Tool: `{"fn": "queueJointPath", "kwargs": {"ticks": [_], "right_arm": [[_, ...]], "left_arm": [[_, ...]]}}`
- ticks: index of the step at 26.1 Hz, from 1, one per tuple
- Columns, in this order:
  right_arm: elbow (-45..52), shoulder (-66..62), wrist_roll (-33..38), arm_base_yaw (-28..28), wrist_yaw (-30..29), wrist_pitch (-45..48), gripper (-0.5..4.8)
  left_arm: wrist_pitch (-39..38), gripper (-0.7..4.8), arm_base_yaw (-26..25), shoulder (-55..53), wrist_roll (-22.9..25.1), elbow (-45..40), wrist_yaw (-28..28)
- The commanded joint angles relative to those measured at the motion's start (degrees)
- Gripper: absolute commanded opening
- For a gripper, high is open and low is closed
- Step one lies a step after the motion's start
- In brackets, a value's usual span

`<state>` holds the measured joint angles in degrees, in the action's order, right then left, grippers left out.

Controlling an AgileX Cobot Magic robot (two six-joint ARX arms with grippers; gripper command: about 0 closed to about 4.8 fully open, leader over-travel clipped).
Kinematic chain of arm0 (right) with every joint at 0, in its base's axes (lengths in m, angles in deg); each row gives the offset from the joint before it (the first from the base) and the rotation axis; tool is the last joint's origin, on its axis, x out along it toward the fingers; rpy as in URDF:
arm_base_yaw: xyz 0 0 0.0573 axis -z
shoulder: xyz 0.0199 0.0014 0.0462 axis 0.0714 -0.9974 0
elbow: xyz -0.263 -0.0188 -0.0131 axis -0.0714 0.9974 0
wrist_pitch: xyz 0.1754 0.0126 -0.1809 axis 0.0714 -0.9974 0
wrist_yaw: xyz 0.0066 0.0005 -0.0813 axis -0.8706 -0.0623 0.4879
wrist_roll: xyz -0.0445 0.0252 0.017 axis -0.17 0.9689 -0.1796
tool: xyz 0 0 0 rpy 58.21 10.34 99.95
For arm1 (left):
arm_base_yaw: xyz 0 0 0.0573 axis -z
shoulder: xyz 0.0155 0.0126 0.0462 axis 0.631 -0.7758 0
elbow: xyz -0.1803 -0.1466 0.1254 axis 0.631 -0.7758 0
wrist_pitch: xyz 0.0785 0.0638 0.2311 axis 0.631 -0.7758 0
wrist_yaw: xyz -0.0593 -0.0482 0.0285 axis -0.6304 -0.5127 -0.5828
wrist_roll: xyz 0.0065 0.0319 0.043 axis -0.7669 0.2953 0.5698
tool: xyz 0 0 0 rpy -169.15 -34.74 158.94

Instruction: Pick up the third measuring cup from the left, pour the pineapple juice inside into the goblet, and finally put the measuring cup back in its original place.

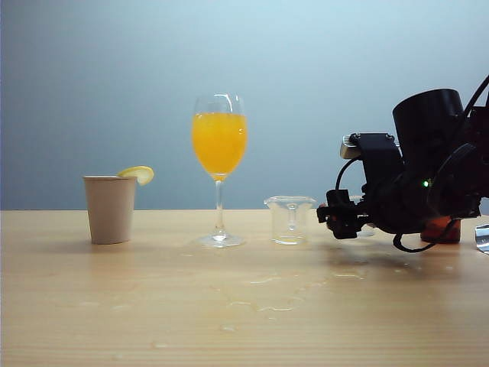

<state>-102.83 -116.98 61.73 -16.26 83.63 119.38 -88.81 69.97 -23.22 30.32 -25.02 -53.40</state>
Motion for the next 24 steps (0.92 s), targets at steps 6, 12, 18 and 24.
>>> {"fn": "queueJointPath", "kwargs": {"ticks": [6, 12, 18, 24], "right_arm": [[-0.98, -0.02, 0.2, 0.02, -1.55, 1.9, 2.64], [-1.2, -1.25, 0.22, 0.07, -1.66, 1.9, 2.64], [-1.2, -1.25, 0.22, 0.07, -2.27, 1.86, 3.45], [-1.16, -1.2, 0.22, 0.04, -3.39, 1.77, 3.7]], "left_arm": [[0.42, -0.05, 0.07, 0.11, -0.02, 0.42, -0.24], [0.39, -0.05, 0.07, 0.11, -0.26, 0.42, -0.26], [0.39, -0.05, 0.07, 0.11, -0.24, 0.42, -0.24], [0.42, -0.05, 0.04, 0.11, -0.24, 0.42, -0.24]]}}
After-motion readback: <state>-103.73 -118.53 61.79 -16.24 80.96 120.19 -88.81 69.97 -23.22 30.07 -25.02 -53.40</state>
